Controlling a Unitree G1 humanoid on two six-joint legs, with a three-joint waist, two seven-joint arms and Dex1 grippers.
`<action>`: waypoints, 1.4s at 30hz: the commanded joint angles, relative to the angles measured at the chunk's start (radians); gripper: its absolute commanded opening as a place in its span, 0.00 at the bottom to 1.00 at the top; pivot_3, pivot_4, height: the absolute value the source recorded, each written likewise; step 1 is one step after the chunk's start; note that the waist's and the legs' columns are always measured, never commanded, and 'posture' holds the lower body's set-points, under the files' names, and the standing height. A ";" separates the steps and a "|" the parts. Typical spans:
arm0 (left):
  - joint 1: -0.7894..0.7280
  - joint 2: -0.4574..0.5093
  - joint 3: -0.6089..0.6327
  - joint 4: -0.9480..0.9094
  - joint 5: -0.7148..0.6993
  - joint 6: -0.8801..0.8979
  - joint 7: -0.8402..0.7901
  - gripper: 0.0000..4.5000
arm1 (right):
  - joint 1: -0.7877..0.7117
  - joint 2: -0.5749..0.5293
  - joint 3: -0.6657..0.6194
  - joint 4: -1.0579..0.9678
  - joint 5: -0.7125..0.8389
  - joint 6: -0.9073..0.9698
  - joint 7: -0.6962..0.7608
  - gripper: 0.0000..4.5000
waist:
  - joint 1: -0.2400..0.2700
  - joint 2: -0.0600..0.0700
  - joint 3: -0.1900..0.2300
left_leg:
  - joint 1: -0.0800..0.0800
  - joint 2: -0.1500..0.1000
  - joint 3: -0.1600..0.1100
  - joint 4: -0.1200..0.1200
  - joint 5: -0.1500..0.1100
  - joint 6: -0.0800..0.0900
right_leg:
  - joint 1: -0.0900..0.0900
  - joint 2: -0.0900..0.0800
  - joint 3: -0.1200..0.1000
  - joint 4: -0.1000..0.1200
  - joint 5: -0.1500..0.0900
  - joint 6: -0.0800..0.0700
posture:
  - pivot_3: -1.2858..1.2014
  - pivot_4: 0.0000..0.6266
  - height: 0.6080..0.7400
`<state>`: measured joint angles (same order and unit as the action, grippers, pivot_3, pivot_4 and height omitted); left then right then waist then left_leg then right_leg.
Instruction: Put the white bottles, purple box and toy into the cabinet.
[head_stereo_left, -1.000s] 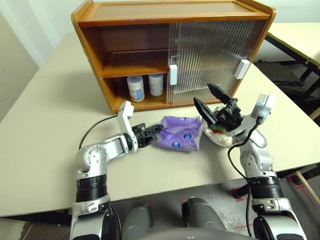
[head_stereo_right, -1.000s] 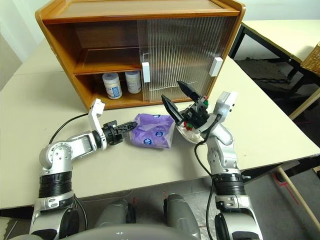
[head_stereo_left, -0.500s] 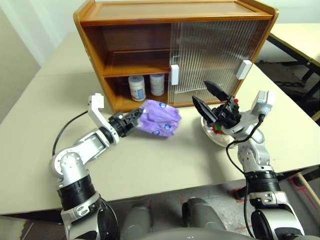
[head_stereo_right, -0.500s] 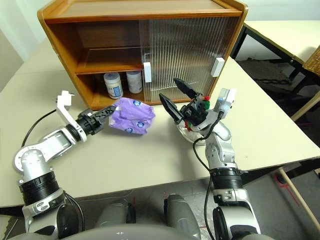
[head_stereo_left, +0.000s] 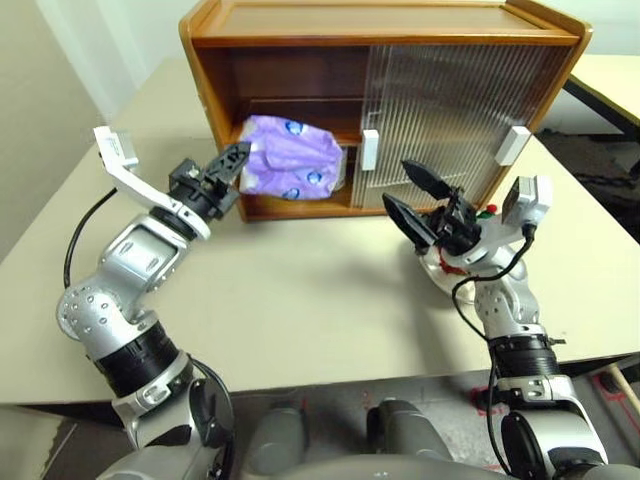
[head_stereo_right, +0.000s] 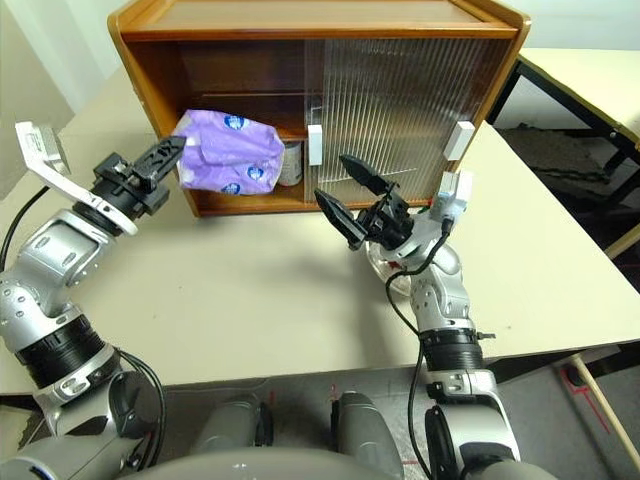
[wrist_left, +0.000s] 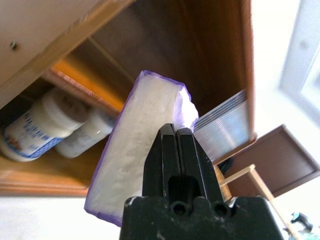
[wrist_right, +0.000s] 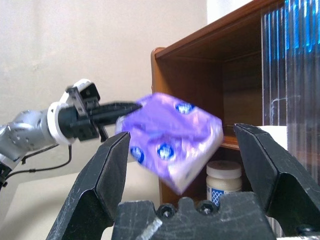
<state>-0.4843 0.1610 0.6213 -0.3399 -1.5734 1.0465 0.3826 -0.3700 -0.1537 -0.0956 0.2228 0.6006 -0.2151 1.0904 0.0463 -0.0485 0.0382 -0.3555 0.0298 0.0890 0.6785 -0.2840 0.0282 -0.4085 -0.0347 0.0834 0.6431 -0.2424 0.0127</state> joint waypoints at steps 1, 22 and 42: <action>-0.016 0.031 -0.050 -0.023 -0.125 -0.116 0.080 0.00 | -0.013 -0.009 -0.012 0.019 0.007 0.003 0.010 1.00 | 0.006 0.000 0.000 | 0.000 0.000 0.000 0.000 0.000 0.000 | 0.000 0.000 0.000 0.000 0.000 0.000 | 0.60 0.00 1.00; -0.116 -0.069 -0.301 0.190 0.191 -0.521 -0.072 0.00 | 0.017 -0.018 -0.003 -0.034 -0.018 0.004 -0.027 1.00 | 0.034 0.000 0.000 | -0.002 -0.001 0.003 0.000 0.000 0.000 | 0.001 0.003 0.001 -0.008 0.000 -0.001 | 0.59 0.00 1.00; -0.254 -0.164 -0.341 0.473 0.527 -0.588 -0.233 0.22 | 0.017 -0.027 0.013 -0.030 -0.083 -0.023 -0.078 1.00 | 0.026 0.000 0.000 | -0.006 0.000 0.002 0.000 0.003 0.004 | 0.000 0.004 0.001 -0.013 0.001 0.001 | 0.58 0.00 1.00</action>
<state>-0.7391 -0.0010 0.2988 0.1398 -1.0689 0.4310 0.1610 -0.3596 -0.1775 -0.0881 0.1977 0.5254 -0.2241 1.0101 0.0723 -0.0488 0.0381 -0.3615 0.0301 0.0909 0.6776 -0.2815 0.0328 -0.4088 -0.0309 0.0844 0.6296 -0.2416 0.0137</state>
